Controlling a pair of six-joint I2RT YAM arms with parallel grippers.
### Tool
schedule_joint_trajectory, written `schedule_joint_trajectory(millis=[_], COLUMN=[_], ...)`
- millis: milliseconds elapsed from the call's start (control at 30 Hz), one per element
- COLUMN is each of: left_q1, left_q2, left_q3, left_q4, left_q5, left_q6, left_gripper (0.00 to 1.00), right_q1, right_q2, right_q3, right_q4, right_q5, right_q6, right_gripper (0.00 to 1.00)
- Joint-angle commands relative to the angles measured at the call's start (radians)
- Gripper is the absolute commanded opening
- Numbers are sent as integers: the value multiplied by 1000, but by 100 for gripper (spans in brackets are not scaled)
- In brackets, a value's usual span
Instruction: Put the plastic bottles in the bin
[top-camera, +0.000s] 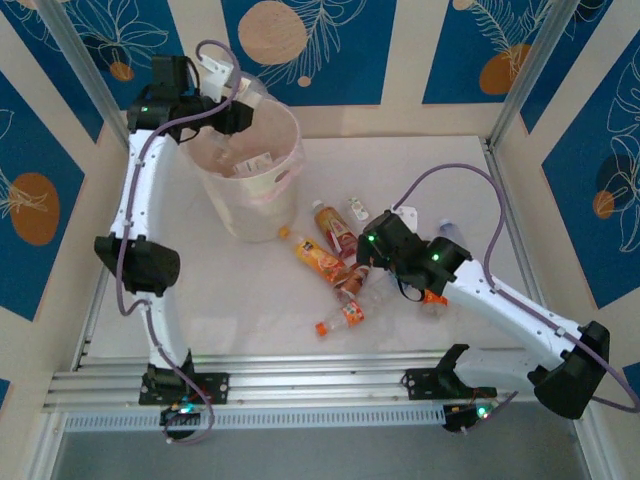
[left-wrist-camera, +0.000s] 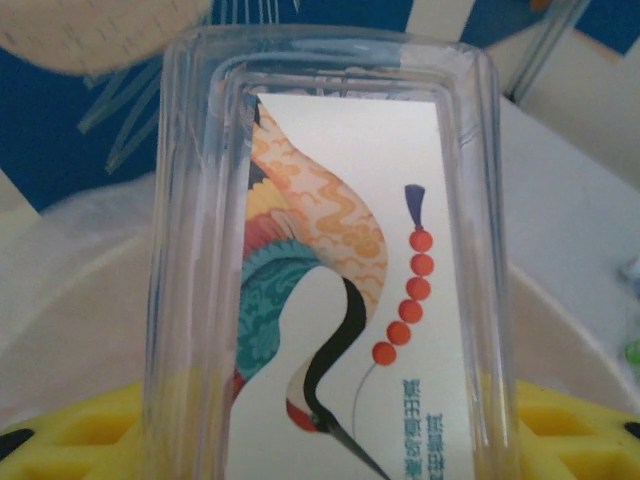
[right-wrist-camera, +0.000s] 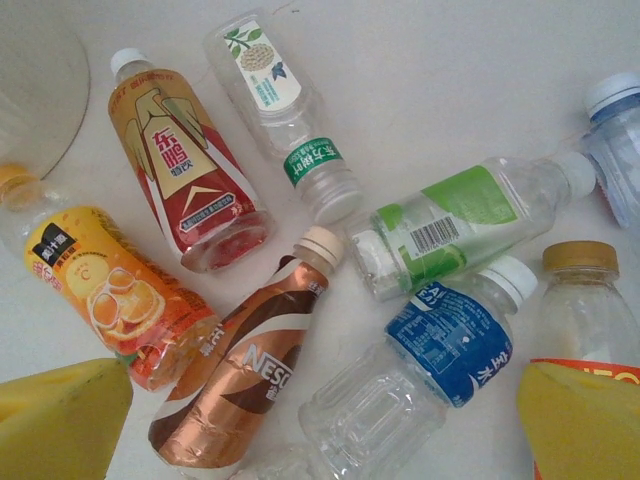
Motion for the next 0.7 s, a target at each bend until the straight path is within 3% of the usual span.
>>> schedule_joint_trajectory(millis=[0,367,667], left_q1=[10,6,-39], left_q2=[15,84,120], left_q3=[47,46,37], left_q4=[-113,-188,-222], left_q5=[52,-52,-209], left_q6=[109,154,179], left_gripper=[47,47,46], right_q1=[-3,-3,-3], right_q2=[-26,-22,-31], right_q3=[33,31,30], right_q4=[-25,-21,-28], right_q5=[32,27,32], right_q6=[30,30,32], right_gripper=[99,99,99])
